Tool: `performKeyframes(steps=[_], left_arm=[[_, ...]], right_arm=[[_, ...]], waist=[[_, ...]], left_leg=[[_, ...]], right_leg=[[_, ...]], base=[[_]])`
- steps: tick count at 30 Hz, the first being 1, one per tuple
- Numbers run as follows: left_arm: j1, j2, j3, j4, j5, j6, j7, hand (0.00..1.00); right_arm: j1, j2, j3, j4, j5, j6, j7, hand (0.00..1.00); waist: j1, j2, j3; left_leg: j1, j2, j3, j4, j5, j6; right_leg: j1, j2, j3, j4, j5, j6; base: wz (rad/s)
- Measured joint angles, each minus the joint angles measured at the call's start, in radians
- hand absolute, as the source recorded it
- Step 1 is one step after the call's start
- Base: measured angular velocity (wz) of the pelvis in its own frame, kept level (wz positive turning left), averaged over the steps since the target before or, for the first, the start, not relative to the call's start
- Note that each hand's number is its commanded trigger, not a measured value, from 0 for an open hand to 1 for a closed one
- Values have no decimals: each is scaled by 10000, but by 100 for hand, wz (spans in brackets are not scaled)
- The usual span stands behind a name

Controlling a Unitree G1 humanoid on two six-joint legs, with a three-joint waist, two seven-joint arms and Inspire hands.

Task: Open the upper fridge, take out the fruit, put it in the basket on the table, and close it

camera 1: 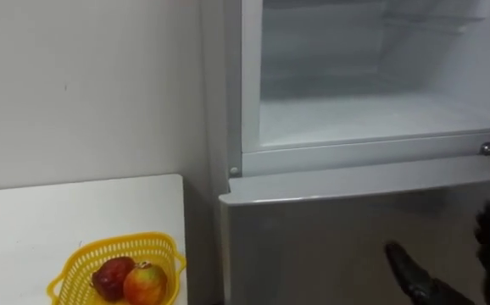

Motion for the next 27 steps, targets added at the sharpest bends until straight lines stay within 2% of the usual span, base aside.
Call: performKeyframes(steps=[1,3,4,9,14,20,23,27], left_arm=[[34,6,7,0,0,0,-4,0],[68,39,33,-20,-7,-3,-4,0],[55,34,115,-38,-23,-8,-10,0],[54,-32,174,-307,-211,-44,-130,0],[-45,25,169,-312,-211,-46,-133,0],[-16,52,295,-305,-218,-184,-130,0],[82,14,494,-558,-208,-232,-182,0],[123,36,560,-591,-212,-276,-222,0]], right_arm=[[-2,1,-381,-2,0,4,-418,0],[-1,-1,-926,0,-5,-1,-976,0],[0,-4,-1235,0,-1,-1,-1292,0],[4,-16,-2086,0,-1,0,-2411,0],[191,-15,-2026,123,-24,-13,-3045,0],[417,-11,-1637,1714,-200,-19,-3074,0],[548,11,-1133,3354,-145,24,-2658,0],[455,13,-649,4566,-152,29,-2016,0]], waist=[[-146,95,12],[-237,132,16],[-391,108,19],[-655,-72,20],[-667,-142,-7],[-466,-167,-27],[-168,-175,-35],[-77,-171,-38]], left_leg=[[-104,2,62,-19,13,-10],[-126,41,246,-66,40,-36],[-136,67,292,-73,44,-46],[-133,86,333,-76,37,-63],[-121,82,399,-79,36,-62],[-34,85,414,-146,37,-64],[-35,92,500,-215,44,-72],[-1,89,478,-214,45,-72]], right_leg=[[-165,2,61,48,-1,1],[-416,24,169,124,-3,1],[-450,46,194,120,-2,-1],[-465,61,191,95,-24,-27],[-484,51,230,98,-29,-38],[-434,58,257,97,-27,-39],[-408,63,316,130,-27,-40],[-332,60,282,109,-26,-40]], base=[[-26],[-26],[-17],[-3],[-2],[-2],[-7],[4]])
